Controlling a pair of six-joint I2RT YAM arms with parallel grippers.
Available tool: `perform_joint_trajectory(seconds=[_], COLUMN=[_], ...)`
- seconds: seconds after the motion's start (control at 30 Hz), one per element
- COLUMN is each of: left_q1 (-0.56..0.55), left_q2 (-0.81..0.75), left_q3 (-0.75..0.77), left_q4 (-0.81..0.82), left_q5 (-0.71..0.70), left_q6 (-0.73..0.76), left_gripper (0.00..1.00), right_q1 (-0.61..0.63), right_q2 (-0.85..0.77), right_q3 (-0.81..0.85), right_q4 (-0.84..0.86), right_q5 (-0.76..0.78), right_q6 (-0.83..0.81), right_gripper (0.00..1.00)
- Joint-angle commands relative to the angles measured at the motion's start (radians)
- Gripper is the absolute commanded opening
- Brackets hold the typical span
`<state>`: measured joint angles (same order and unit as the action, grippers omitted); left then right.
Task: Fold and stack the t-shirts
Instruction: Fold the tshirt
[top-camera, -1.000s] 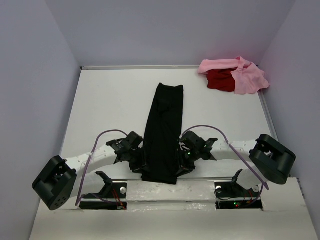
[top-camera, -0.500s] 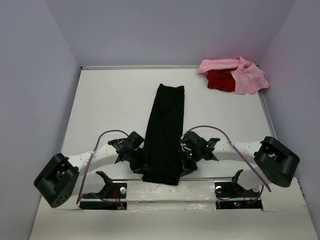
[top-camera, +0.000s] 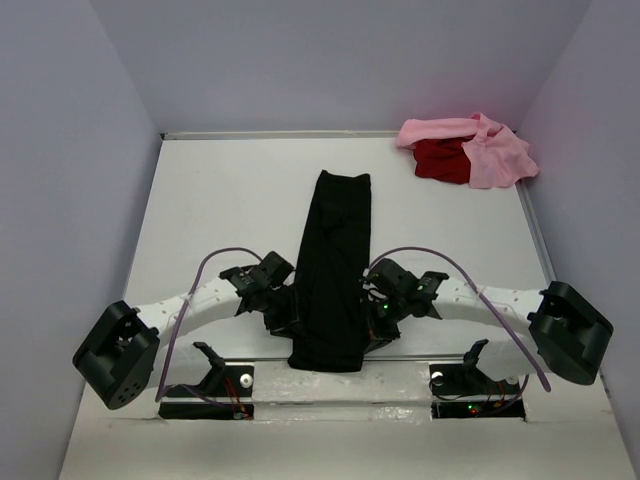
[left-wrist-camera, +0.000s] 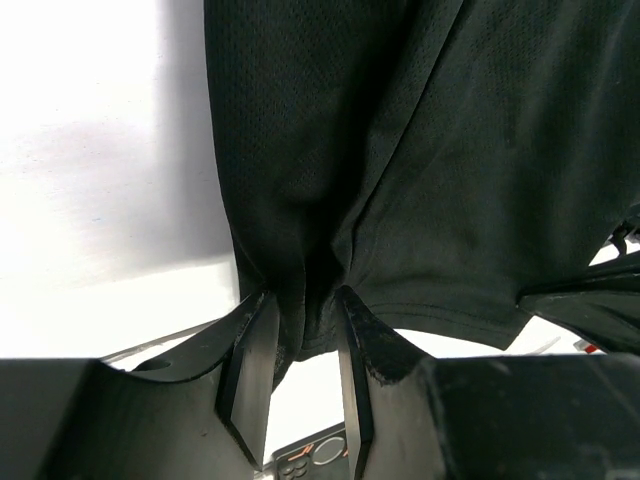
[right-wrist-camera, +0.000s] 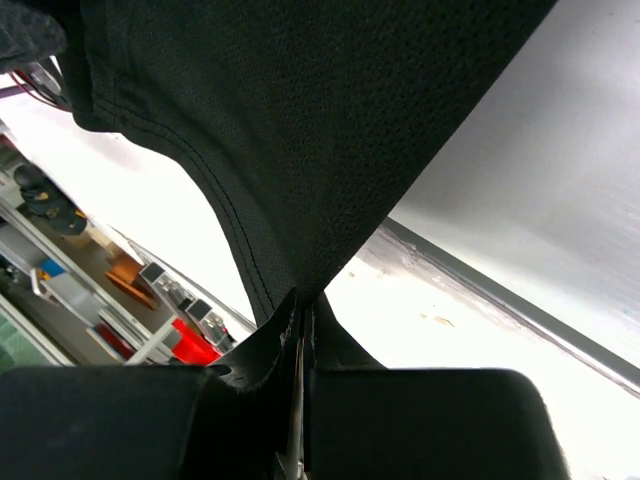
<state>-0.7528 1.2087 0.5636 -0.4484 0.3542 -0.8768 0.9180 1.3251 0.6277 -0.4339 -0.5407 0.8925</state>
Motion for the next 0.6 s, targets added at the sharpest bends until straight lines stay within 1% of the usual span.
perform_joint_trajectory(seconds=[0.0,0.27,0.33,0.37,0.4,0.53,0.57], left_q1=[-0.005,-0.005,-0.005,-0.005,-0.005,-0.006,-0.006], left_q2=[0.012,0.009,0.0,-0.004,-0.006,-0.015,-0.014], left_q3=[0.055,0.047,0.038,0.033,0.027,-0.002,-0.007], left_q4=[-0.044,-0.039,-0.03,-0.026,-0.024,-0.03,-0.03], left_q5=[-0.014,-0.006,0.006,0.014,0.026,0.031,0.038], left_q6=[0.025,0.032,0.032,0.033,0.033,0.033,0.033], left_gripper=[0.39,0.39,0.4,0.45,0.48,0.54,0.59], right_q1=[0.012,0.002,0.002,0.002,0.002,0.002,0.002], right_q2=[0.005,0.026,0.036,0.04,0.043,0.052,0.057], right_q3=[0.063,0.07,0.072,0.072,0.072,0.078,0.081], right_q4=[-0.057,-0.06,-0.057,-0.057,-0.057,-0.057,-0.057], right_q5=[0.012,0.001,-0.002,-0.002,-0.005,-0.005,-0.005], right_q6=[-0.044,-0.064,-0.067,-0.067,-0.069,-0.072,-0.072], right_gripper=[0.0,0.0,0.0,0.0,0.0,0.0,0.0])
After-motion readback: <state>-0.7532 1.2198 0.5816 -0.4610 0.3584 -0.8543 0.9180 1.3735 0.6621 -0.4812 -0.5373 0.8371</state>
